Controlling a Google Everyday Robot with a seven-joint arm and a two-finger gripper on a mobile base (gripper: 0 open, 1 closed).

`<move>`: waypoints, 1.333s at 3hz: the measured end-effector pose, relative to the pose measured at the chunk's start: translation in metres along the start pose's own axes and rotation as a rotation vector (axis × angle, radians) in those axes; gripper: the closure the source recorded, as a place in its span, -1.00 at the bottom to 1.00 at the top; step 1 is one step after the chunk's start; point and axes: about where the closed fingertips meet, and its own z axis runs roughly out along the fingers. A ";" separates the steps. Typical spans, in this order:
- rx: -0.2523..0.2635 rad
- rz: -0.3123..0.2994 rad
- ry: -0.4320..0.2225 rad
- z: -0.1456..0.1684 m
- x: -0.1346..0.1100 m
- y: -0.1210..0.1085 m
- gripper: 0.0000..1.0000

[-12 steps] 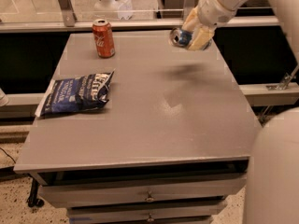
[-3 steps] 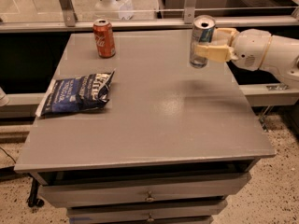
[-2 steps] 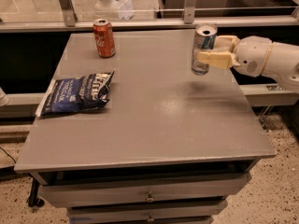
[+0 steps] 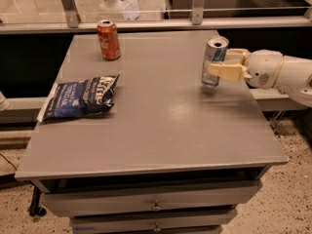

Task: Place redbull can upright

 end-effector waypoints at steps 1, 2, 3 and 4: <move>-0.001 0.024 -0.004 -0.001 0.008 -0.001 1.00; 0.008 0.053 -0.005 -0.003 0.016 -0.002 0.65; 0.014 0.072 -0.008 -0.004 0.022 -0.002 0.19; 0.016 0.083 -0.014 -0.004 0.027 -0.001 -0.28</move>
Offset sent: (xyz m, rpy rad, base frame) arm 0.0009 -0.0158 -0.0259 0.0482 0.0744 -0.0363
